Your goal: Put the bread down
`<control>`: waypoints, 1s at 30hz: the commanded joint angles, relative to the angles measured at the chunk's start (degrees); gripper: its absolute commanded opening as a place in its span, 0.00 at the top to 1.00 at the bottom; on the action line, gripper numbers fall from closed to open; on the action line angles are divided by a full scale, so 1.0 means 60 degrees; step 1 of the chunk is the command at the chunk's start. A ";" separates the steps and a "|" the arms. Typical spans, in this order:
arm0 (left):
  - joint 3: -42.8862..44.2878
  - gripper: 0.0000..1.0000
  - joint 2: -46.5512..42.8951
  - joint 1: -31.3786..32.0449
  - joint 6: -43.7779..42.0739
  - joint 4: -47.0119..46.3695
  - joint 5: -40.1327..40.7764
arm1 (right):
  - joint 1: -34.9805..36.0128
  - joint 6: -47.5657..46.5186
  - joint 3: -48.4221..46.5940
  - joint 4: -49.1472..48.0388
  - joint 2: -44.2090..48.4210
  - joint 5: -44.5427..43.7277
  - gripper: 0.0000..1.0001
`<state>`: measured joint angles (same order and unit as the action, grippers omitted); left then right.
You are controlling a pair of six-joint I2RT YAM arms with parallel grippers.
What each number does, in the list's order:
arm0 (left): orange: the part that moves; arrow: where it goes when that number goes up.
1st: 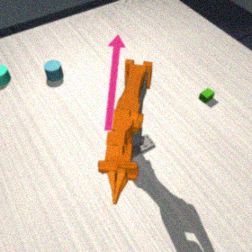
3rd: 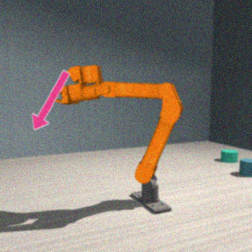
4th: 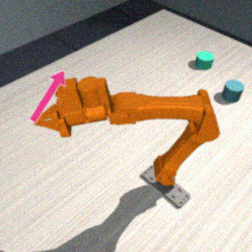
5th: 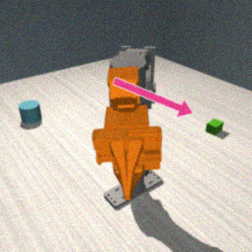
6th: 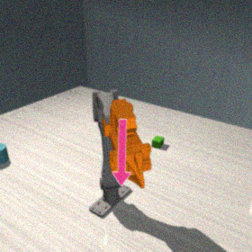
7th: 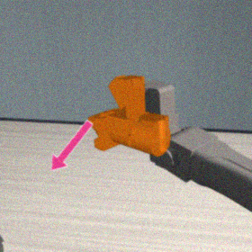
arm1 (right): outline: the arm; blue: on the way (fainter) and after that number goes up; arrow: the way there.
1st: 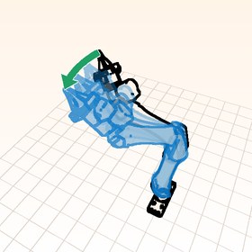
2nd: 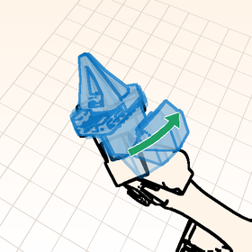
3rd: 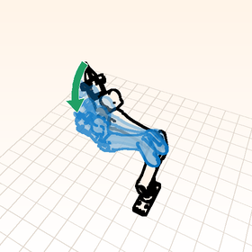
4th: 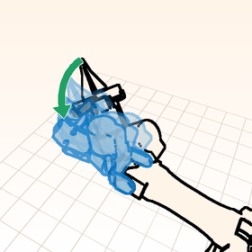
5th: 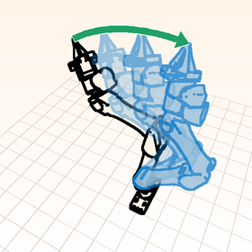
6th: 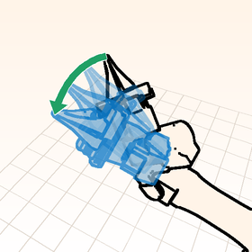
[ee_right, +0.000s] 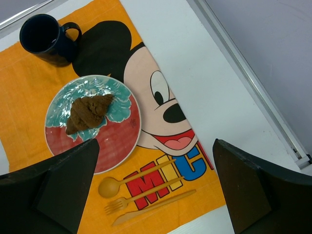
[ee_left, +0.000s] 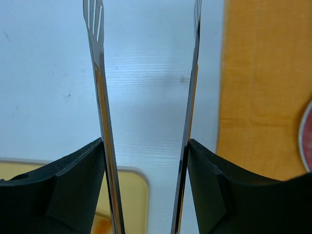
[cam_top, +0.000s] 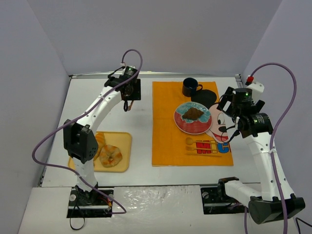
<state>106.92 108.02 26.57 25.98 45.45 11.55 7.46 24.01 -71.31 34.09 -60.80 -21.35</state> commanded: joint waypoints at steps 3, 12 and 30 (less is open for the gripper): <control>-0.0621 0.40 -0.0024 -0.0956 0.0226 -0.1056 -0.0358 | -0.0072 -0.0003 -0.0156 -0.0276 -0.0077 0.0143 0.00; -0.0755 0.39 0.1389 -0.1647 0.0586 -0.1691 -0.0893 | -0.0072 -0.0057 -0.0051 -0.0276 0.0021 0.0359 0.00; -0.1443 0.18 0.2029 -0.1688 0.0935 -0.1836 -0.1290 | -0.0072 -0.0158 0.0072 -0.0276 -0.0033 0.0622 0.00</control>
<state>97.76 122.06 16.86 30.69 36.39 3.90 7.46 23.89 -70.78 34.10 -60.80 -18.23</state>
